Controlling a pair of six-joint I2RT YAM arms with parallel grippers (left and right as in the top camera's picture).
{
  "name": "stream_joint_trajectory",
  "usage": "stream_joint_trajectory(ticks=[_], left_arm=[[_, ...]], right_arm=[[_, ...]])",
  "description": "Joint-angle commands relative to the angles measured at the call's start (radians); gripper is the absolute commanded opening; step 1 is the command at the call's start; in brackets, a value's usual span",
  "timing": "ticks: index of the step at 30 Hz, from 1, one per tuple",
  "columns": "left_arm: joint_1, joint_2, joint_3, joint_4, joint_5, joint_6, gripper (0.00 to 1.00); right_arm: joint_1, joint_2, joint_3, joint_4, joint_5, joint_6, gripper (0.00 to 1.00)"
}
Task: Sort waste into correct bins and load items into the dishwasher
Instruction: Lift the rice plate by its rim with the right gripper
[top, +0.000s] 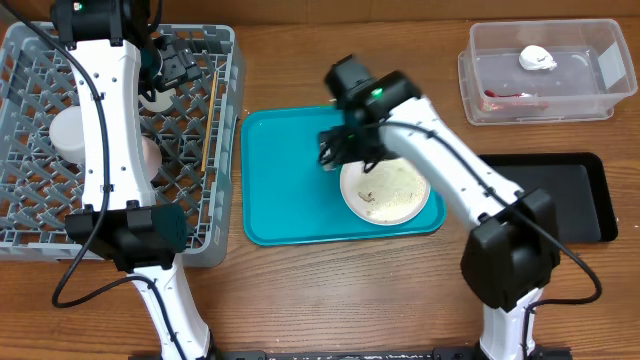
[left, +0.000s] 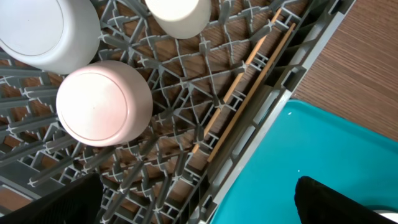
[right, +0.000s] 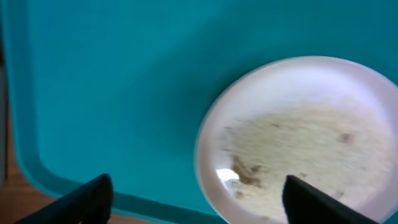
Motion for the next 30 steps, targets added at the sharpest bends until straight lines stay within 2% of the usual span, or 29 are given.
stream_joint_trajectory(ticks=[1, 2, 3, 11, 17, 27, 30], left_arm=[[0.003, 0.002, 0.008, -0.002, 0.005, -0.013, 1.0], [0.003, 0.002, 0.008, -0.002, 0.005, -0.013, 1.0], [0.003, 0.002, 0.008, -0.002, 0.005, -0.013, 1.0], [0.004, 0.002, 0.008, -0.002, 0.005, -0.013, 1.0], [0.004, 0.002, 0.008, -0.002, 0.005, -0.013, 1.0], [-0.003, 0.002, 0.008, -0.002, 0.005, -0.013, 1.0], [-0.003, 0.002, 0.008, -0.002, 0.005, -0.013, 1.0]], right_arm=[[0.037, 0.005, -0.08, 0.046, 0.016, 0.018, 0.62], [0.048, 0.005, -0.106, 0.06, 0.055, 0.053, 0.54], [0.057, 0.008, -0.129, 0.068, 0.085, 0.073, 0.51], [0.134, 0.035, -0.236, 0.103, 0.196, 0.08, 0.44], [0.179, 0.035, -0.276, 0.151, 0.196, 0.08, 0.42], [0.192, 0.035, -0.329, 0.204, 0.266, 0.103, 0.37], [0.192, 0.037, -0.329, 0.206, 0.276, 0.103, 0.32]])
